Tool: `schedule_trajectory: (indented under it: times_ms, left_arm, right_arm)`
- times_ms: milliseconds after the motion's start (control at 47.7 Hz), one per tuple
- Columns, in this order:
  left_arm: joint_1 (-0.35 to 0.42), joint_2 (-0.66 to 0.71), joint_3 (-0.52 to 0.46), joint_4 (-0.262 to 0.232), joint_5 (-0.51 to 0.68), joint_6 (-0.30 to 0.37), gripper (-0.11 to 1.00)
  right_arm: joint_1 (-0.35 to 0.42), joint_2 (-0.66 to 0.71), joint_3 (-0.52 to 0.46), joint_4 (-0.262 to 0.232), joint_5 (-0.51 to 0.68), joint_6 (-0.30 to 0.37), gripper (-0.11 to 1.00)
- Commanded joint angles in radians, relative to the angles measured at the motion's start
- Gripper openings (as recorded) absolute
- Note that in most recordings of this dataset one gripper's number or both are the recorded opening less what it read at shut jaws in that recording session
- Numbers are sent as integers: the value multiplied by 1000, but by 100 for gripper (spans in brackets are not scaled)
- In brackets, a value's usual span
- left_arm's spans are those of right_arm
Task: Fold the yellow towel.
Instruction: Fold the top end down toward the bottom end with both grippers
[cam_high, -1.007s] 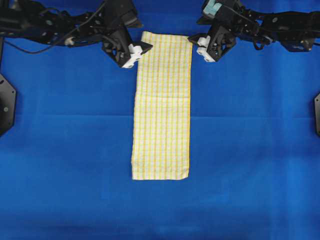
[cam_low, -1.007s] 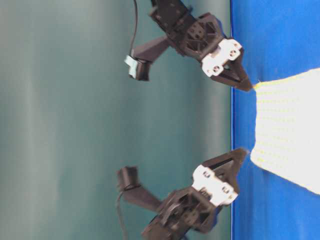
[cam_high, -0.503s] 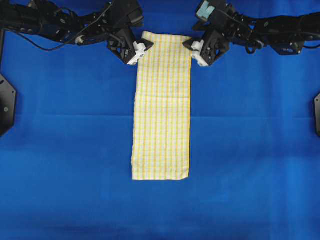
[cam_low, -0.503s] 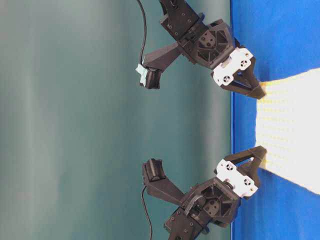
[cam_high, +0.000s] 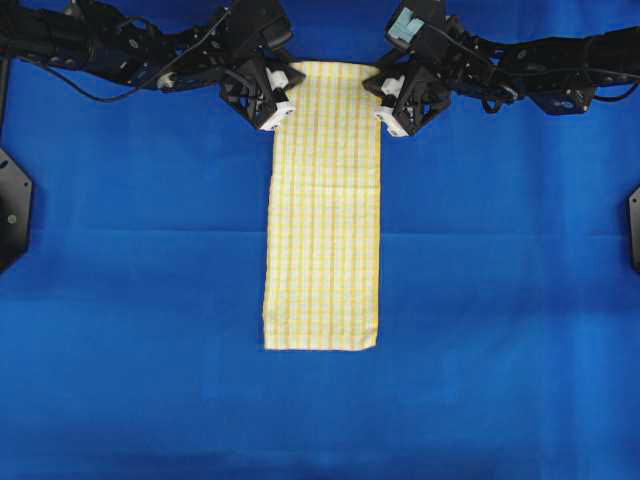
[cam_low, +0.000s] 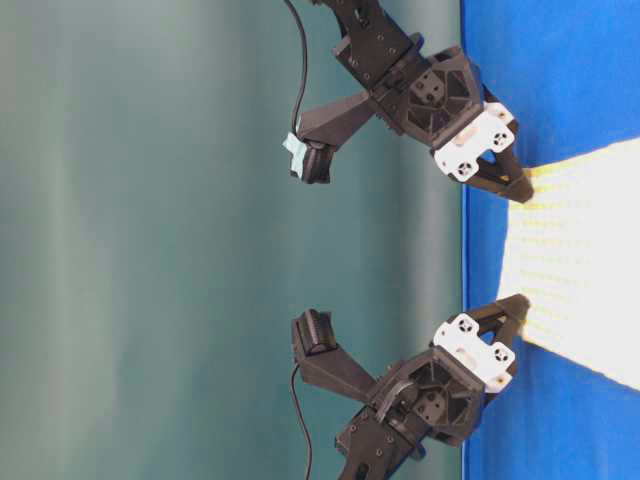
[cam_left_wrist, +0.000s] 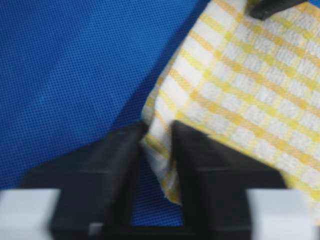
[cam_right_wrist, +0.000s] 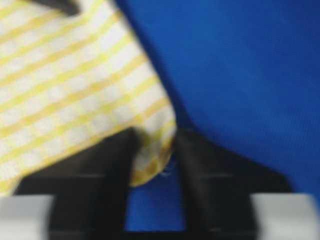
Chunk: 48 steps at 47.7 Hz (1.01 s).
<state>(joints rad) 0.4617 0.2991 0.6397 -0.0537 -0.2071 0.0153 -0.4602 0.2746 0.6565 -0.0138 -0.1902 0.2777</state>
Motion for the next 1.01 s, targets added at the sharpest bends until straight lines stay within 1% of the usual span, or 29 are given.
schedule_trajectory:
  times_ms: [0,42,63,252,566,713,839,986]
  left_arm:
    - [6,-9,-5,-3,11,2,8]
    - [6,-9,-6,-3,14,3,4]
    - [8,-9,-6,-3,12,5,4]
    - [25,-9,-18,-2,12,14,4]
    - [52,-23,-51,-2,15,18,4]
    - [52,-54,-49,0,23,17,4]
    - [52,-86,-43,0,31,11,4]
    - [35,-120,-32,0,38,3,4]
  right_arm:
    - [9,-9,-15,-8,-3,-3,16]
    - [9,-9,-17,-9,-3,-3,8]
    - [9,-8,-17,-9,-3,-3,6]
    - [2,-9,-18,-9,-6,-3,6]
    - [-57,-11,-51,-18,9,-23,6]
    - [-67,-26,-69,-32,18,-34,6]
    - [-71,-54,-80,-34,31,-43,6]
    - [-69,-92,-78,-35,55,-55,6]
